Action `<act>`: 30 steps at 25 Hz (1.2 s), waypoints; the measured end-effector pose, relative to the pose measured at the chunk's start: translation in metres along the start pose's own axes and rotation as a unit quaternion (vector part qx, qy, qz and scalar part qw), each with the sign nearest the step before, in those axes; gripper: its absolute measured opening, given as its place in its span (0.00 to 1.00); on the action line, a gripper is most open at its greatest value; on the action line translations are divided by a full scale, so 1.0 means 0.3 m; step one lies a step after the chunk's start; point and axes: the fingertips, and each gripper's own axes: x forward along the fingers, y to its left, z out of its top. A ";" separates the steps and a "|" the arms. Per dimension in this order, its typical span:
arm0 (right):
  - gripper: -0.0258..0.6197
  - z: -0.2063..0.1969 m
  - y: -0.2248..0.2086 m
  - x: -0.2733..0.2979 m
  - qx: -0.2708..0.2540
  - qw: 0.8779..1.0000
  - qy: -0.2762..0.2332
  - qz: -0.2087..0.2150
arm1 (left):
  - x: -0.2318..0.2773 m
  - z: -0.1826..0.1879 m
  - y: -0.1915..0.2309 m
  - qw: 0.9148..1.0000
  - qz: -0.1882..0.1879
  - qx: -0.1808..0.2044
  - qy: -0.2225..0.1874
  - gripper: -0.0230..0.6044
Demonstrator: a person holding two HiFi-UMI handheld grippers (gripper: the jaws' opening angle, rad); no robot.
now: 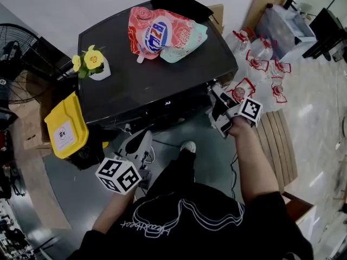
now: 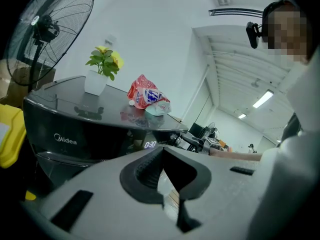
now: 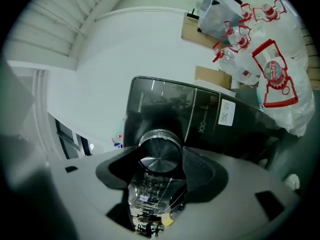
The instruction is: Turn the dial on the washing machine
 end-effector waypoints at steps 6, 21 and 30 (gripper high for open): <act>0.51 0.007 0.031 -0.008 -0.099 0.995 0.015 -0.012 | -0.008 -0.017 0.024 1.000 0.012 -0.012 0.008 0.04; 0.60 -0.039 0.105 -0.025 -0.705 0.684 0.029 -0.183 | 0.043 -0.016 0.023 1.000 -0.001 -0.009 0.023 0.04; 0.54 -0.058 0.074 0.020 -0.777 0.590 0.035 -0.216 | 0.043 -0.026 0.049 1.000 -0.002 -0.011 0.025 0.04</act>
